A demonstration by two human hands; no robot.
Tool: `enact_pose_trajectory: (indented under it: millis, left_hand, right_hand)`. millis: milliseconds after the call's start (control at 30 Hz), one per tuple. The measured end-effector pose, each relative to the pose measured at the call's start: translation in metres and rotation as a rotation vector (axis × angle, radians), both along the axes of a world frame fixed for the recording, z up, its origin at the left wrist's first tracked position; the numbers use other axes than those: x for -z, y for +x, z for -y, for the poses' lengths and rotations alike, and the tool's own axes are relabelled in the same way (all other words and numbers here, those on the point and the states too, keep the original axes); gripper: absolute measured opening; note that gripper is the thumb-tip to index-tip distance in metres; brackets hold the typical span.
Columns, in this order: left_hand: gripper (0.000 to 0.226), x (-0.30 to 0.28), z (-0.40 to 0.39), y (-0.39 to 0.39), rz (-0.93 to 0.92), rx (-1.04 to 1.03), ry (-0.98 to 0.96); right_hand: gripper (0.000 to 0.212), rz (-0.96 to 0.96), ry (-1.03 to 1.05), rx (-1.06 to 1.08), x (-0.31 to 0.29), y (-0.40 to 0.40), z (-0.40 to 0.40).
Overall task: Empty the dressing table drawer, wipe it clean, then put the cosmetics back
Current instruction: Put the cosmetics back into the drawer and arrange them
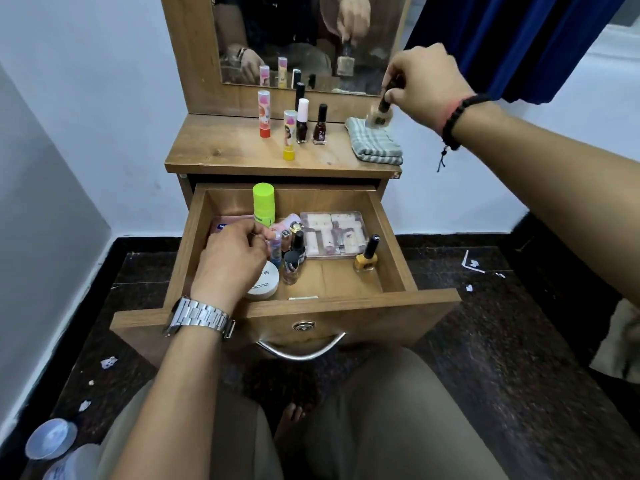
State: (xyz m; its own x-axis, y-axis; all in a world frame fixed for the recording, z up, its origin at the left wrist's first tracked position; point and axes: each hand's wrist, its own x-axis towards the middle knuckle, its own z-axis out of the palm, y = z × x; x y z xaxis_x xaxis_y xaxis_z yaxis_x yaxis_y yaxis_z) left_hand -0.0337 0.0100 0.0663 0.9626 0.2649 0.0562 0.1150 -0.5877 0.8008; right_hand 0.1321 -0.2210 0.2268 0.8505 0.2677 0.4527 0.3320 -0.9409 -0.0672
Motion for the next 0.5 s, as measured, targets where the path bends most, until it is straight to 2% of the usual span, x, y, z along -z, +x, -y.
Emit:
enact_pose_trajectory:
  millis: [133, 233, 300, 433, 500]
  left_hand:
    - [0.022, -0.002, 0.001, -0.002, -0.014, 0.017, 0.035]
    - [0.023, -0.004, 0.003, -0.004, -0.009, 0.012, 0.037]
    - [0.021, -0.004, 0.004, -0.005, -0.005, 0.010, 0.044]
    - [0.023, -0.001, 0.002, -0.004, 0.019, 0.020, 0.038]
    - [0.026, 0.003, -0.001, -0.001, 0.014, 0.022, 0.030]
  right_hand:
    - [0.013, -0.152, -0.014, -0.161, 0.008, -0.067, -0.004]
    - [0.012, -0.320, 0.001, -0.242, 0.035, -0.098, -0.015]
    - [0.009, -0.395, -0.014, -0.253, 0.059, -0.107, -0.020]
    - [0.003, -0.418, -0.111, -0.213, 0.097, -0.107, -0.024]
    - [0.009, -0.435, -0.134, -0.192, 0.110, -0.104, -0.023]
